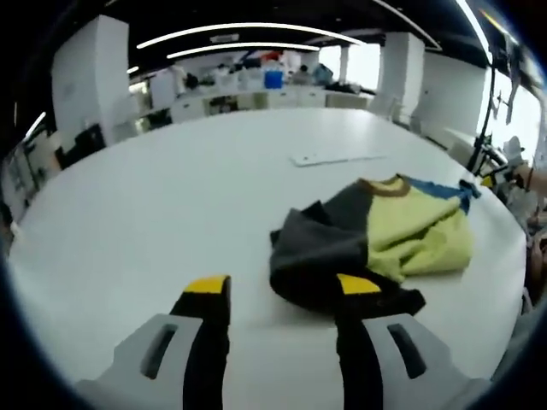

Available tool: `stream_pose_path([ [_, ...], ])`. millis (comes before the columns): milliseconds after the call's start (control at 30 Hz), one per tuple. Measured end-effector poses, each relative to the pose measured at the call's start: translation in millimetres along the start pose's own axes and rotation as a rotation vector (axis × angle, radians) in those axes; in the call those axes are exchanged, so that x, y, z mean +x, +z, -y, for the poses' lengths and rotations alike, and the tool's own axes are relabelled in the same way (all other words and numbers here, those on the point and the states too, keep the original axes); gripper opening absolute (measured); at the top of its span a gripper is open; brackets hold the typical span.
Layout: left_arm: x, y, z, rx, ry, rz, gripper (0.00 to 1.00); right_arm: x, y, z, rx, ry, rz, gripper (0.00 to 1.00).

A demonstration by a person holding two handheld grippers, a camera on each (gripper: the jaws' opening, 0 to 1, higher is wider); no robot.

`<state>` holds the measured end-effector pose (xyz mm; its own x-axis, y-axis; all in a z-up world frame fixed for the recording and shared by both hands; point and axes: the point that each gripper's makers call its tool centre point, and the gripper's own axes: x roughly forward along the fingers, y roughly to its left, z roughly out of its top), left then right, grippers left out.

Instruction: Fold the garment on the visible template until the final outline fits inside the template.

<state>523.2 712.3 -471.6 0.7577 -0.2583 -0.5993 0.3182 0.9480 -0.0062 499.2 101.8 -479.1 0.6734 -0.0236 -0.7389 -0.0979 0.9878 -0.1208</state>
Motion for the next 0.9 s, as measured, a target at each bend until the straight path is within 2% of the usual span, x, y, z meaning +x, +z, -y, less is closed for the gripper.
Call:
stream_pose_path([
  [100, -4.1, -0.5, 4.4, 0.006, 0.002, 0.008, 0.56, -5.3, 2.9, -12.4, -0.001, 0.032, 0.022, 0.56],
  [233, -9.4, -2.5, 11.9, 0.020, 0.016, 0.022, 0.69, -13.5, 4.9, -31.5, -0.021, 0.079, 0.041, 0.64],
  [433, -15.4, -5.7, 35.9, 0.046, -0.012, 0.030, 0.69, -24.3, 3.3, -63.5, -0.053, 0.137, 0.060, 0.76],
  [700, -19.8, -4.7, 74.6, 0.070, -0.082, 0.060, 0.65, -35.6, 7.1, -102.6, -0.088, 0.213, 0.101, 0.82],
  [800, -19.6, -6.4, 88.3, 0.076, -0.087, 0.065, 0.62, -38.9, 8.7, -118.3, -0.095, 0.244, 0.117, 0.84],
  [900, -15.9, -8.9, 92.1, 0.066, -0.069, 0.073, 0.61, -42.9, 10.8, -135.7, -0.103, 0.276, 0.141, 0.84],
])
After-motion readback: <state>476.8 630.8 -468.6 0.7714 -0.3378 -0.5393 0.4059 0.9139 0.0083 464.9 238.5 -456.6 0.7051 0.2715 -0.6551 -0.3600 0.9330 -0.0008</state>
